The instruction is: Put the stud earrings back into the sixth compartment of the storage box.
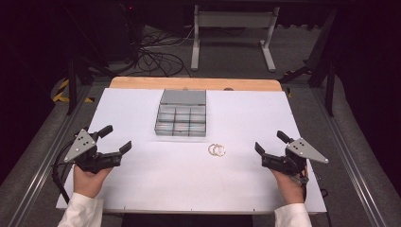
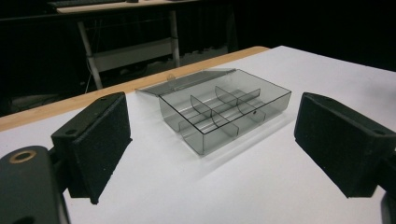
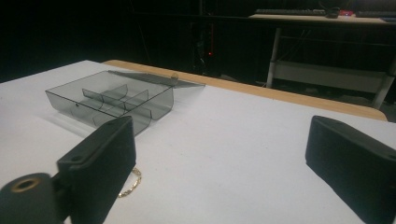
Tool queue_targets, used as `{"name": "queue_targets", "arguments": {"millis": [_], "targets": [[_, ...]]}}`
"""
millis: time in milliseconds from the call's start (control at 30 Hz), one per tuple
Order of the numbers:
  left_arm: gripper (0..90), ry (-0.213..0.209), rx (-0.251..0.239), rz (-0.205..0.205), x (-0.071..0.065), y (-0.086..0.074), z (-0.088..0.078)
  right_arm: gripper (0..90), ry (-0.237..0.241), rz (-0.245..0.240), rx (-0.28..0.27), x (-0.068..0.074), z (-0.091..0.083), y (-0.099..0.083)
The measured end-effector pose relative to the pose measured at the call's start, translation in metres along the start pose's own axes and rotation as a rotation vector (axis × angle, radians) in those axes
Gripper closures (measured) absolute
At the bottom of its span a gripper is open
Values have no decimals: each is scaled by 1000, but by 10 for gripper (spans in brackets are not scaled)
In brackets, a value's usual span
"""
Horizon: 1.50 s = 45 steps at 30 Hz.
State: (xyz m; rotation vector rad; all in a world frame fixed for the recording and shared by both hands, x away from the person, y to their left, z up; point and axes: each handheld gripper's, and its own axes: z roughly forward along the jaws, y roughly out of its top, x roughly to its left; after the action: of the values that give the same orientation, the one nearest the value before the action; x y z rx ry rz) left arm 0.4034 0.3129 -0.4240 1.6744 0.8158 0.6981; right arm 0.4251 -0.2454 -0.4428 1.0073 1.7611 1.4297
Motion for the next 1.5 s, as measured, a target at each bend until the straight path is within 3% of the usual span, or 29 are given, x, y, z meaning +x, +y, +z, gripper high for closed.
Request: {"name": "queue_targets", "arguments": {"millis": [167,333,900,1500], "targets": [[117,-13,13,-5,0,-1,1,209,-23,-1,31,6,6,3],[117,-17,15,-8,-1,-2,2,273,-14,-12,60,13,13,4],[122,-23,32,-13,0,-4,4,447,118,-137,257,58,58,3],[133,-28,46,-9,-2,-5,6,571,234,-172,366,92,97,-5]]}}
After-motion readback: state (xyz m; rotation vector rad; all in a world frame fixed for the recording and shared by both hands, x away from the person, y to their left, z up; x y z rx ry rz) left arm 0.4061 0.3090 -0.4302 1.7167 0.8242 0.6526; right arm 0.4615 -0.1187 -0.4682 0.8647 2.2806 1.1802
